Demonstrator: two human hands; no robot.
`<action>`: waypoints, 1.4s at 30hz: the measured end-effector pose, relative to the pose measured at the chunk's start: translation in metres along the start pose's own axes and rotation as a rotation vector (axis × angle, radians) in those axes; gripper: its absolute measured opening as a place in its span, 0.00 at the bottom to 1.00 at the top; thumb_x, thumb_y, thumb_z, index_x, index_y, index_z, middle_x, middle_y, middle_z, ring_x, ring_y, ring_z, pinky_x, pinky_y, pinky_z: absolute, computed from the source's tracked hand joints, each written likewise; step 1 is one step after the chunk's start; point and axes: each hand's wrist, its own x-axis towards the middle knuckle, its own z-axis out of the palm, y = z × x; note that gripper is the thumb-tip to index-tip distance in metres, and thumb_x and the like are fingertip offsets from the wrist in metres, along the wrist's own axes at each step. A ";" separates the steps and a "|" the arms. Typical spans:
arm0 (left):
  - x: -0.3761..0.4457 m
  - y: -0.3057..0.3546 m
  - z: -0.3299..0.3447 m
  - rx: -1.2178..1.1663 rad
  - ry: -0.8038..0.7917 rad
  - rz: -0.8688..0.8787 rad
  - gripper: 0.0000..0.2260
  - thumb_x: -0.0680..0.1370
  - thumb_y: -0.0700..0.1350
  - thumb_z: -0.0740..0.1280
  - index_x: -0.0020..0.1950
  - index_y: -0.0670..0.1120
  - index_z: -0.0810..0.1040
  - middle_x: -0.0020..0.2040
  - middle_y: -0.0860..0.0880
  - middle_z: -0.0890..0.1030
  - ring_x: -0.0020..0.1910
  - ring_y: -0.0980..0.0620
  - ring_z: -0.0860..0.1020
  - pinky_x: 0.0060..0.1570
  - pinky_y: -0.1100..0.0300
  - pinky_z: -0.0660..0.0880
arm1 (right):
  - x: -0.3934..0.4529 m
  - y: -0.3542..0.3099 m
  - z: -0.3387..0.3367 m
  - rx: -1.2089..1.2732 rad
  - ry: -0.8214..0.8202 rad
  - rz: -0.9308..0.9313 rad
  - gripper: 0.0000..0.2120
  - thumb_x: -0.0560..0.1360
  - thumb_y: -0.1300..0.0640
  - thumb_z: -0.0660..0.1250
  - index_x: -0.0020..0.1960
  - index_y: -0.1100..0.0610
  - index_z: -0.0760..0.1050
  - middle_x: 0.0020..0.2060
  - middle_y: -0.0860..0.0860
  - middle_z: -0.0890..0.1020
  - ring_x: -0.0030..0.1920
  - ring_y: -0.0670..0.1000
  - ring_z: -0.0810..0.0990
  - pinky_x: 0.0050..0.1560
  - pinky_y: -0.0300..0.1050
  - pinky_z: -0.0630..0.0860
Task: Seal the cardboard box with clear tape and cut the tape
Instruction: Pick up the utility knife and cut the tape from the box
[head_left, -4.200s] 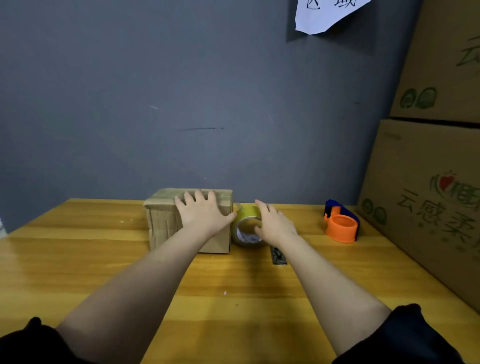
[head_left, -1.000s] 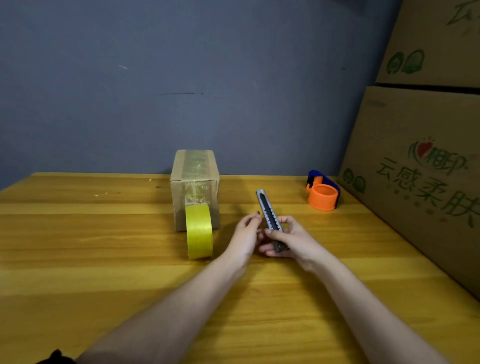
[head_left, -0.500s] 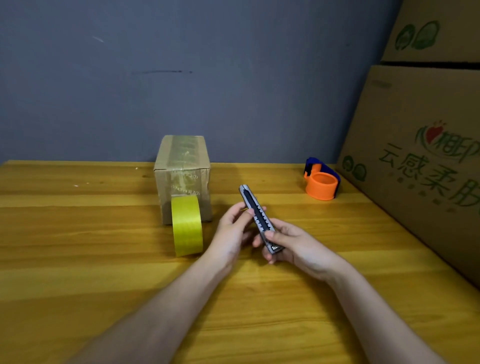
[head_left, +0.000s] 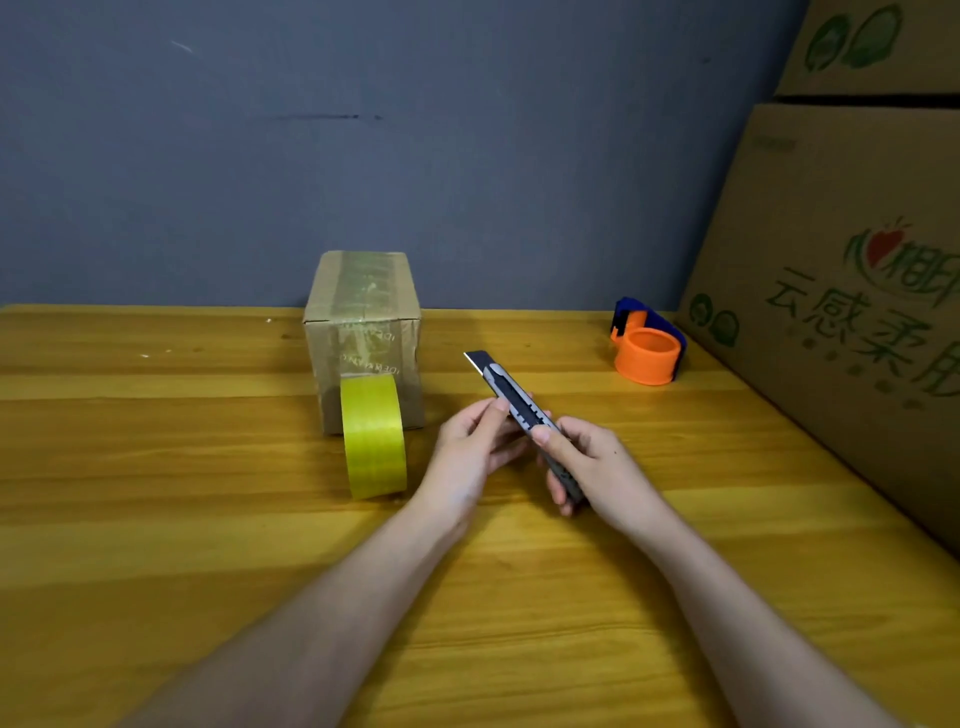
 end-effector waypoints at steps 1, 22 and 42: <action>0.000 0.000 -0.001 -0.002 -0.001 0.000 0.13 0.81 0.42 0.57 0.59 0.37 0.76 0.53 0.41 0.83 0.49 0.53 0.82 0.52 0.60 0.79 | 0.000 0.000 0.001 0.008 -0.015 0.001 0.11 0.80 0.55 0.59 0.39 0.56 0.70 0.23 0.52 0.77 0.19 0.48 0.73 0.22 0.38 0.68; -0.006 -0.001 0.005 0.131 -0.042 0.028 0.10 0.80 0.40 0.59 0.52 0.38 0.79 0.47 0.43 0.81 0.44 0.51 0.79 0.47 0.60 0.79 | 0.000 -0.001 0.004 -0.017 0.156 -0.032 0.17 0.79 0.52 0.61 0.37 0.62 0.73 0.18 0.48 0.68 0.17 0.46 0.63 0.19 0.36 0.61; -0.023 0.023 0.013 0.473 -0.039 0.040 0.11 0.82 0.41 0.57 0.58 0.48 0.77 0.54 0.47 0.80 0.53 0.49 0.79 0.50 0.57 0.78 | -0.005 -0.014 0.003 0.148 -0.024 -0.040 0.07 0.81 0.58 0.54 0.46 0.58 0.66 0.26 0.50 0.68 0.18 0.45 0.63 0.18 0.35 0.59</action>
